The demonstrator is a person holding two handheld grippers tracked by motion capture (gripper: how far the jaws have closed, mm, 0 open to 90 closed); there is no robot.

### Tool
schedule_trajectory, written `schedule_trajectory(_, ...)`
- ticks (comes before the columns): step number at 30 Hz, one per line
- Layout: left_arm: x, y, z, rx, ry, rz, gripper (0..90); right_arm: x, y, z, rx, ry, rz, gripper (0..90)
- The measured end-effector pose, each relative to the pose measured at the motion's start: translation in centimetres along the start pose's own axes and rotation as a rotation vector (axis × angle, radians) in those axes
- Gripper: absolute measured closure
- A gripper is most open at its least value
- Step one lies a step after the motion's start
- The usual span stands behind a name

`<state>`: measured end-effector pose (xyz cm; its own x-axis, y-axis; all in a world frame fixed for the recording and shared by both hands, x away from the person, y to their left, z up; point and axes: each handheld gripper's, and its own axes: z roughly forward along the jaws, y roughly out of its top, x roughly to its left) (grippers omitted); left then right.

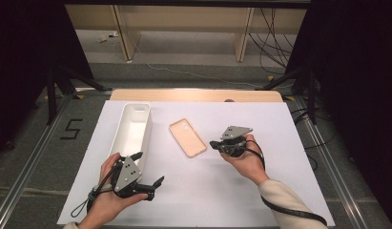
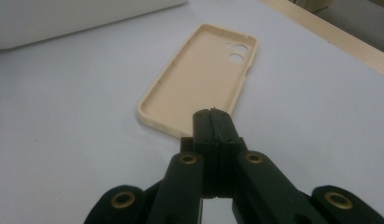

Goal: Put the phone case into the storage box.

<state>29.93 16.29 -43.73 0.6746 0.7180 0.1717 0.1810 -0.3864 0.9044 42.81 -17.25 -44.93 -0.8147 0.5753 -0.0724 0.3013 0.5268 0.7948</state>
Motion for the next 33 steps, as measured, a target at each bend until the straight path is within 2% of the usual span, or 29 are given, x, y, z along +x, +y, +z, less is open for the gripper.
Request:
schedule_trajectory(12,0.0,0.0,0.0,0.002,-0.001,0.002,1.0,0.0,0.2,2.8,0.061,-0.05,0.01,90.0)
schedule_trajectory(23,-0.1,-0.1,0.0,0.002,-0.004,0.0,1.0,-0.4,0.0,4.0,0.102,-0.083,0.024,90.0)
schedule_trajectory(33,0.0,-0.1,0.0,0.003,-0.005,-0.002,1.0,-0.6,-0.1,5.1,0.124,-0.092,0.023,90.0)
